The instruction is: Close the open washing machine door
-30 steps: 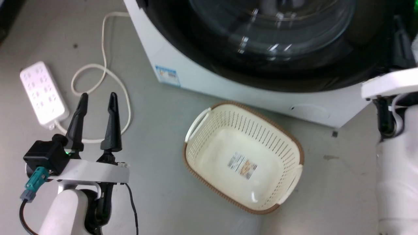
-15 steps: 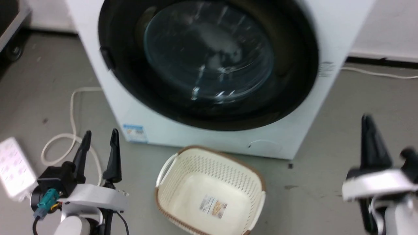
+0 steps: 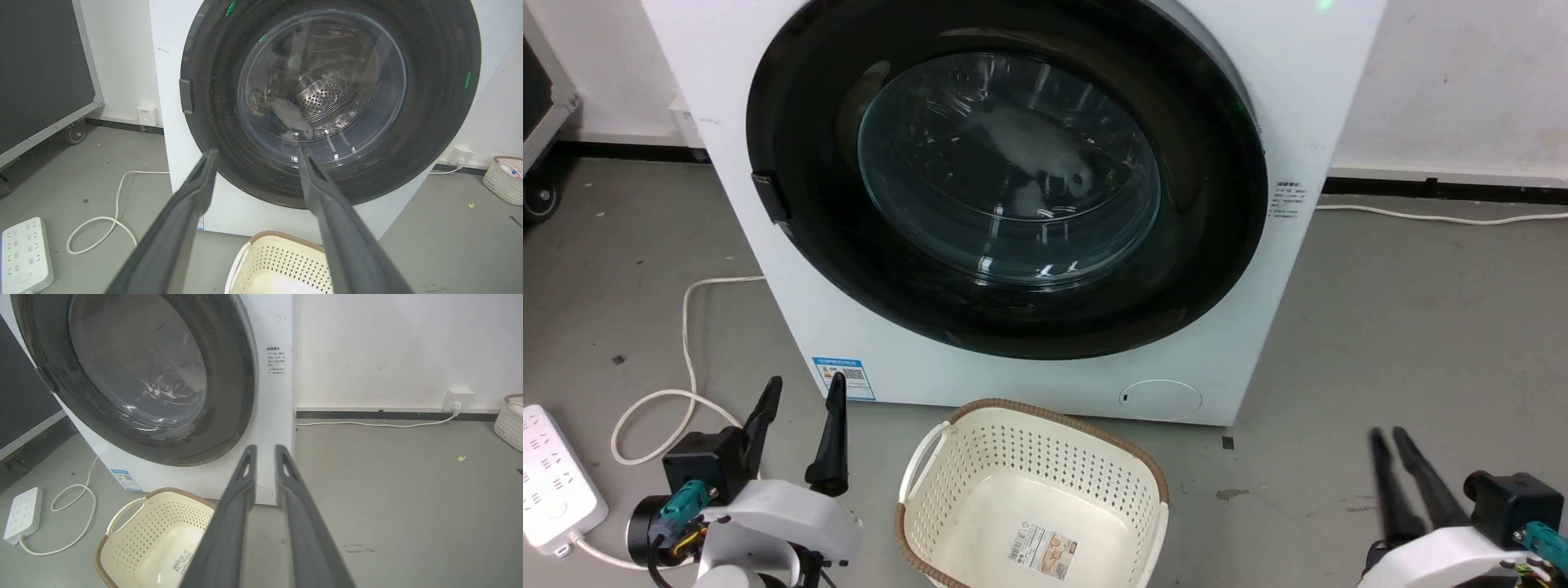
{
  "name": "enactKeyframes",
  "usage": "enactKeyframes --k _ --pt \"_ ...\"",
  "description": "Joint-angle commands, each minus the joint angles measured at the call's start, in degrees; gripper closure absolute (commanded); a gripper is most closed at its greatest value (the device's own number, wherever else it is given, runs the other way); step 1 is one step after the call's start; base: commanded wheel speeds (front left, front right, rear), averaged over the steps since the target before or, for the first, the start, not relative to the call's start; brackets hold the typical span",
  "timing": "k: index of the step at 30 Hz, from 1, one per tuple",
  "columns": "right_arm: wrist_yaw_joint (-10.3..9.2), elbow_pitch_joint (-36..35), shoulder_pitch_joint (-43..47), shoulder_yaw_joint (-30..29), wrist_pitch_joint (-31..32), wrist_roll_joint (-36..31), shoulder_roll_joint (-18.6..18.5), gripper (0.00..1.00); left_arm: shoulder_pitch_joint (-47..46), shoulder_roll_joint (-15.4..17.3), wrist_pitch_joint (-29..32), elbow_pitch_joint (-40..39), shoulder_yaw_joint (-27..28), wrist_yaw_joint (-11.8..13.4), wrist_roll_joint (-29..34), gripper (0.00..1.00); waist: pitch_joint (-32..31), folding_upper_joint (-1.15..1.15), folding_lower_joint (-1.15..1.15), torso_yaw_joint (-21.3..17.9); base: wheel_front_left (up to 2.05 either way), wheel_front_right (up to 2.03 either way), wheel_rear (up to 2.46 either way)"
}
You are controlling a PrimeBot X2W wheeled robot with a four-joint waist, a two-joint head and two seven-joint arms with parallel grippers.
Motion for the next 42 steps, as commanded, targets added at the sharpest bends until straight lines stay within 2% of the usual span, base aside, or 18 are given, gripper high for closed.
enactKeyframes --k 1,7,26,27,42 --pt "-0.03 -0.5 0.9 0.3 0.4 -0.1 -0.2 0.00 0.7 0.1 0.1 0.4 -0.2 0.1 -0.2 0.00 0.0 0.00 0.00 0.2 0.00 0.00 0.00" --pt "-0.03 -1.8 1.5 0.9 1.9 0.0 -0.2 0.00 0.2 0.2 1.4 1.4 -0.9 -0.5 -1.1 0.00 0.2 0.00 0.00 0.5 0.00 0.00 0.00" --pt "-0.03 -2.0 0.8 1.9 1.6 0.7 -0.2 0.00 -0.3 0.5 2.2 0.2 -0.6 1.3 -1.7 0.00 0.7 0.00 0.00 0.9 0.00 0.00 0.00" --pt "0.00 -1.9 0.7 1.8 1.9 0.5 0.0 1.00 0.0 0.3 2.4 0.4 -0.8 1.2 -1.5 1.00 0.7 0.00 0.00 0.9 0.00 0.00 0.00" --pt "0.00 -2.0 0.4 2.1 2.0 -0.2 0.0 1.00 0.5 -0.9 3.0 -0.3 0.0 0.7 0.6 1.00 0.7 0.00 0.00 1.3 0.00 0.00 0.00"
